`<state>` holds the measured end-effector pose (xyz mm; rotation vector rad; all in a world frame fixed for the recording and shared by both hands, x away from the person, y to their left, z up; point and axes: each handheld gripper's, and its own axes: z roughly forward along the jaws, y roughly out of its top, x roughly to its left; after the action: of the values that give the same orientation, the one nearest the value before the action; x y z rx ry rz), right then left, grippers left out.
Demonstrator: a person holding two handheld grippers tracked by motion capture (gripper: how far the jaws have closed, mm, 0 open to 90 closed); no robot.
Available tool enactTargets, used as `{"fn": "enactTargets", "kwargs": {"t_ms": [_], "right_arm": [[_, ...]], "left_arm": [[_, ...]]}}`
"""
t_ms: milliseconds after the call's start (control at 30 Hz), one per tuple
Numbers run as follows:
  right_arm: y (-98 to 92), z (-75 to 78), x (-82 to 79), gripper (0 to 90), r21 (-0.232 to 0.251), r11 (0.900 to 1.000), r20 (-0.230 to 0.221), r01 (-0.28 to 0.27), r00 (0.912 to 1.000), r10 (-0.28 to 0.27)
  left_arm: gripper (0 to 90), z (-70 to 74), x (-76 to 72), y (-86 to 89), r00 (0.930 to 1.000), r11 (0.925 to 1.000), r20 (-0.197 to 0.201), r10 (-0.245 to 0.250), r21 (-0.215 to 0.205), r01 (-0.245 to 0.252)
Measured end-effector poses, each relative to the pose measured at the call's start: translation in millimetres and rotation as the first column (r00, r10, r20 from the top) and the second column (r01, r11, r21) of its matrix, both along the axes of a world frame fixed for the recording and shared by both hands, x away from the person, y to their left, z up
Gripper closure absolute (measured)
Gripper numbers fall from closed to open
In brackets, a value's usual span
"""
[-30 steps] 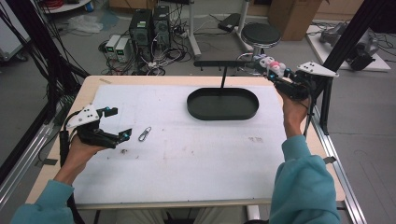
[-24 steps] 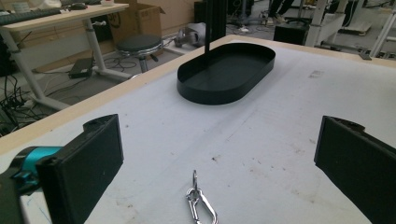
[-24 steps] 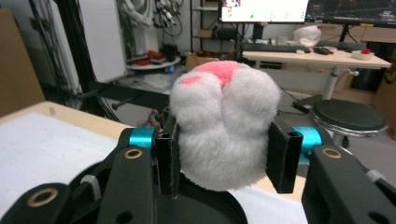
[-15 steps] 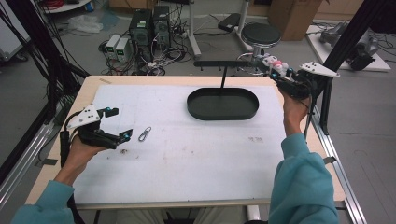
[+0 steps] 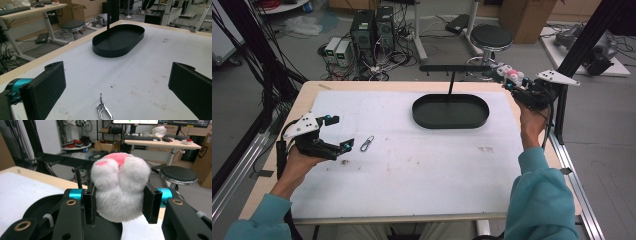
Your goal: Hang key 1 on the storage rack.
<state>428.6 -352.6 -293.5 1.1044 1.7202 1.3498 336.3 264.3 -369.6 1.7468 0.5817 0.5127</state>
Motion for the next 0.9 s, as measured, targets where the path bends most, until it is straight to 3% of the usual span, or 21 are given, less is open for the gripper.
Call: {"fn": "enactTargets", "kwargs": {"t_ms": [467, 900], "right_arm": [[-4.7, -12.0, -9.7, 54.7, -0.057, 0.998, -0.041, -0.015, 0.9991, 0.012], [0.4, -22.3, 1.4, 54.6, -0.067, 0.998, -0.071, -0.01, 0.9975, 0.005]], "left_arm": [[1.7, 0.8, -3.5, 1.2, 1.0, 0.9998, 0.006, 0.006, -0.016, -0.006], [1.7, -3.6, -4.9, 3.0, 0.9998, 0.9994, 0.007, 0.018, -0.028, -0.018]]}}
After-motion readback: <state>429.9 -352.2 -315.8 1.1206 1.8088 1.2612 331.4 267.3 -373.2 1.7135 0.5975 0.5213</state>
